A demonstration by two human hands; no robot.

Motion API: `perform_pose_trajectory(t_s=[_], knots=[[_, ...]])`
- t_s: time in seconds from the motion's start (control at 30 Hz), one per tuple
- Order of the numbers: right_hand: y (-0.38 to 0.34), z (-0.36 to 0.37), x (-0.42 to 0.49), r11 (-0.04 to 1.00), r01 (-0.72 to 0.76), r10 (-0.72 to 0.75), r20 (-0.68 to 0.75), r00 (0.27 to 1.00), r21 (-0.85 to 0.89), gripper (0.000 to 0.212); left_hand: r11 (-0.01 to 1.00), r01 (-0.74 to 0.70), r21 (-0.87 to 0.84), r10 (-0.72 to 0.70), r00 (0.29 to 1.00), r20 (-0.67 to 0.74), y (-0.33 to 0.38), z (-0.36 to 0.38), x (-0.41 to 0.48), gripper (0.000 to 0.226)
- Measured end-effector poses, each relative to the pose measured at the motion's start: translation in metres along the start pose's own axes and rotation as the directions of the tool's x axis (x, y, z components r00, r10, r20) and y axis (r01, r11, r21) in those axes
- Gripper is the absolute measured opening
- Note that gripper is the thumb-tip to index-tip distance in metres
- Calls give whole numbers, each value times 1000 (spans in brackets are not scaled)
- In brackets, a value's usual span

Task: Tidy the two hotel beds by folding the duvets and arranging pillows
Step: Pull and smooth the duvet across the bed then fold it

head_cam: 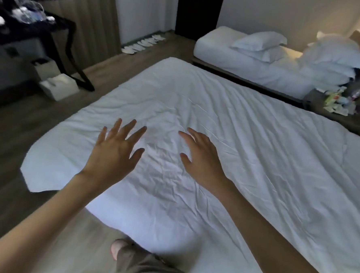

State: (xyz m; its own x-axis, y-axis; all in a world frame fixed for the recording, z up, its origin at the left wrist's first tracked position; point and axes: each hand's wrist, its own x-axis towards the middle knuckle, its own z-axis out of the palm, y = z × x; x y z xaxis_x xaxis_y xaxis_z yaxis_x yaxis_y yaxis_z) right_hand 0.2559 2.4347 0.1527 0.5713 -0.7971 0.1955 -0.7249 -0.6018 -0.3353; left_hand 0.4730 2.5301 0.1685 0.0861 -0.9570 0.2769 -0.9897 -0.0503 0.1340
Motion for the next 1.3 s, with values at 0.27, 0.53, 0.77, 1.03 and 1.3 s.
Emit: perform_pose_trajectory(t_s=[0.27, 0.53, 0.77, 1.03, 1.3], knots=[[-99, 80, 182, 985, 174, -174, 37, 984, 11, 56, 983, 140, 120, -149, 986, 69, -182, -23, 59, 58], [-217, 141, 333, 964, 264, -262, 71, 962, -18, 55, 964, 209, 165, -226, 970, 87, -357, -48, 118, 58], [-319, 205, 436, 984, 174, -175, -28, 984, -45, 55, 973, 168, 155, -182, 980, 79, -517, -65, 170, 58], [-424, 230, 547, 996, 33, -45, -138, 989, -85, 57, 990, 13, 144, -25, 996, 80, -686, -108, 233, 59], [-457, 255, 660, 978, -104, 66, -210, 976, -180, 59, 992, -124, 30, 121, 990, 78, -789, -88, 336, 59]])
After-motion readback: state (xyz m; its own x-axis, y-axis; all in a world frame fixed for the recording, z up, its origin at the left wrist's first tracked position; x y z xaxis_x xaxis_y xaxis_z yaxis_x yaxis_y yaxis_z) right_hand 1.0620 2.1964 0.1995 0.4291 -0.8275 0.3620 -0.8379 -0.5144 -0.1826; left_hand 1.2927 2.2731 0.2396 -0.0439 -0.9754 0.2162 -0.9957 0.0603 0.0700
